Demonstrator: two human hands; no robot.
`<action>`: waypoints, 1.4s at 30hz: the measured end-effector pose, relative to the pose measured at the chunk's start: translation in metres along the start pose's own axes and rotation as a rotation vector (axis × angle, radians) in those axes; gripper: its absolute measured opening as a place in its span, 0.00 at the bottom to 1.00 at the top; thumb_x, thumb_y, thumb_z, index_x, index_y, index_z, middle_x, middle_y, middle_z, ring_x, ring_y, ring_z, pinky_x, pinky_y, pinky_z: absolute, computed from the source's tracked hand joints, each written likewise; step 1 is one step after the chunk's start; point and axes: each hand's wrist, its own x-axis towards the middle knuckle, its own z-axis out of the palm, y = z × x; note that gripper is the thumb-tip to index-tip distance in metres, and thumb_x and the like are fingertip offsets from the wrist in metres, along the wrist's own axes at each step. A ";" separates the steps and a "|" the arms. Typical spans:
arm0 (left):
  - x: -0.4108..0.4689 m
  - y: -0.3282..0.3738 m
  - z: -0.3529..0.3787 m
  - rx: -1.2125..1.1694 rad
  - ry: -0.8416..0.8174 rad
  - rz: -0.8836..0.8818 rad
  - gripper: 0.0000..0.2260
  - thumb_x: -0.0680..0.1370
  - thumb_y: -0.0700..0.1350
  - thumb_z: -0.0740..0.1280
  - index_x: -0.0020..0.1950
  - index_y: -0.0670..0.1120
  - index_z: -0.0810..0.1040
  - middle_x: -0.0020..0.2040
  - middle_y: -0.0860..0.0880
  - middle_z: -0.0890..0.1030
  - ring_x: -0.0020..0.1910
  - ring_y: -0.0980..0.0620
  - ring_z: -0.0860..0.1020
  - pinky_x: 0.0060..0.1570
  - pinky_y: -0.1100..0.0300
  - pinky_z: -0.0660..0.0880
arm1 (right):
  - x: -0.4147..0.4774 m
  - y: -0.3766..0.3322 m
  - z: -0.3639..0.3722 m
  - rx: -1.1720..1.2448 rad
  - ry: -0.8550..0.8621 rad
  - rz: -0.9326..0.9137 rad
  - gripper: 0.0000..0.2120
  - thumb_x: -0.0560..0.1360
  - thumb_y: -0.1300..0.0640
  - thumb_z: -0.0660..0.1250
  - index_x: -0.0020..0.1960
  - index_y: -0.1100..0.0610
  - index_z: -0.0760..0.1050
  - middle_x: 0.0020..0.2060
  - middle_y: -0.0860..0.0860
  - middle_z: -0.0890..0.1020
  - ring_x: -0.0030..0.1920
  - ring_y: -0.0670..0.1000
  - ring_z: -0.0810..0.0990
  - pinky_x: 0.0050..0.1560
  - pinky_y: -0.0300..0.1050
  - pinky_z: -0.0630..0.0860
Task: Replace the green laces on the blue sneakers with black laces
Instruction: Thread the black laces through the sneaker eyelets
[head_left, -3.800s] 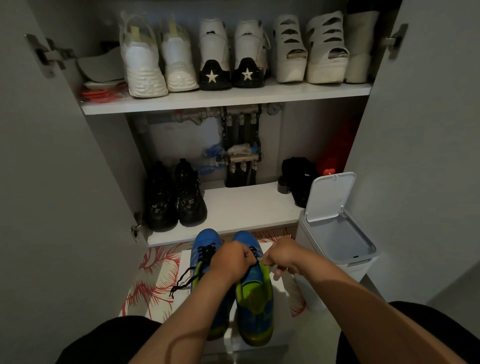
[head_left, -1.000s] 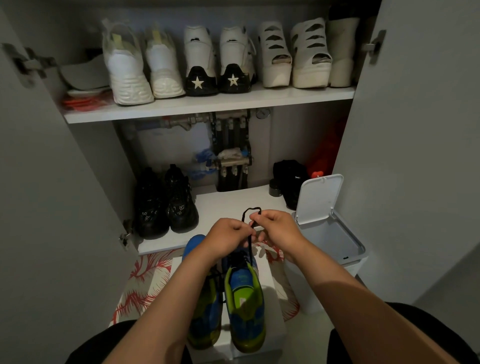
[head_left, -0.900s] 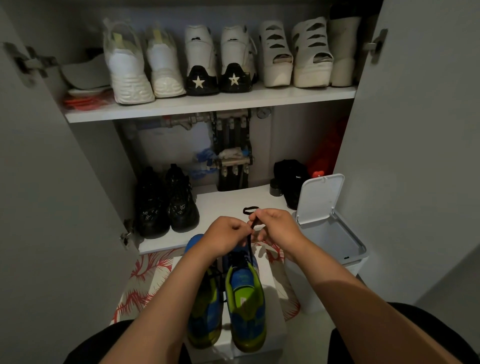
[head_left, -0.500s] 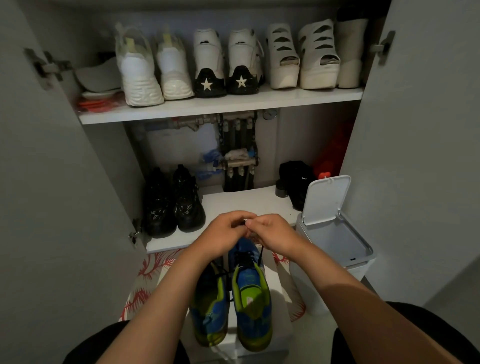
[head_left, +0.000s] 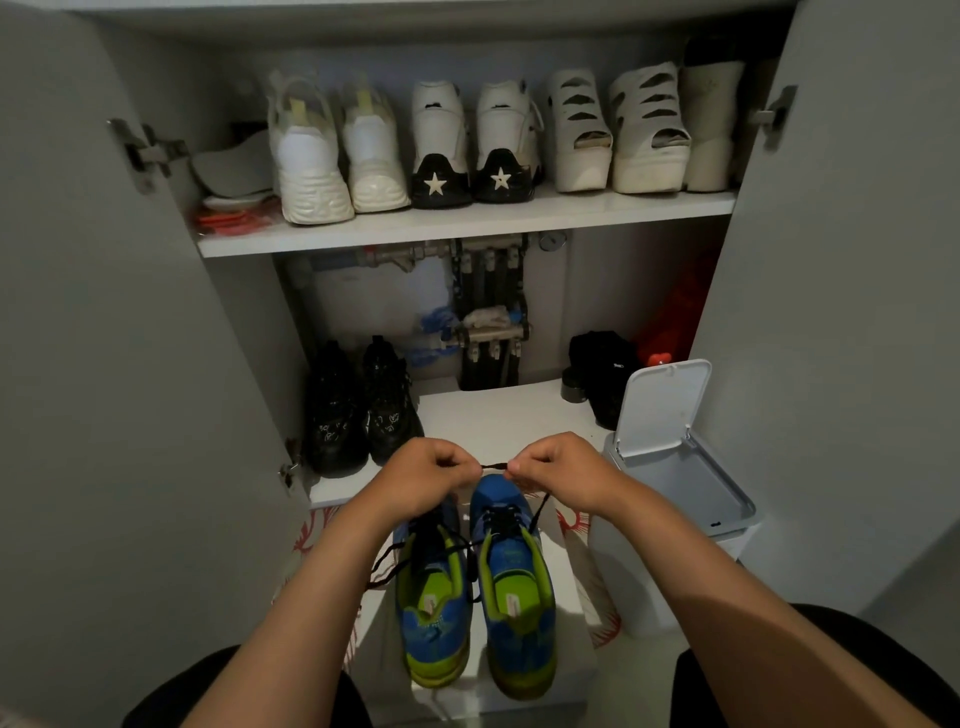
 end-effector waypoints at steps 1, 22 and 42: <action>-0.002 0.000 -0.002 0.003 -0.007 -0.003 0.06 0.76 0.44 0.73 0.39 0.50 0.85 0.38 0.54 0.85 0.36 0.63 0.81 0.36 0.72 0.75 | 0.000 0.001 0.000 -0.003 -0.009 0.005 0.06 0.77 0.53 0.71 0.43 0.49 0.86 0.41 0.46 0.87 0.47 0.47 0.84 0.54 0.46 0.80; -0.024 0.011 0.016 0.509 -0.049 -0.010 0.13 0.75 0.59 0.68 0.35 0.54 0.83 0.33 0.57 0.83 0.32 0.56 0.80 0.40 0.55 0.78 | -0.010 -0.010 0.014 -0.178 -0.146 0.031 0.05 0.73 0.62 0.73 0.46 0.54 0.87 0.38 0.50 0.87 0.41 0.41 0.83 0.48 0.36 0.77; -0.018 -0.015 0.030 0.480 -0.106 -0.140 0.12 0.77 0.50 0.68 0.37 0.45 0.80 0.36 0.49 0.82 0.36 0.52 0.78 0.40 0.58 0.75 | -0.012 0.009 0.029 -0.385 -0.109 0.135 0.04 0.71 0.57 0.73 0.39 0.51 0.86 0.37 0.44 0.86 0.43 0.43 0.84 0.53 0.46 0.81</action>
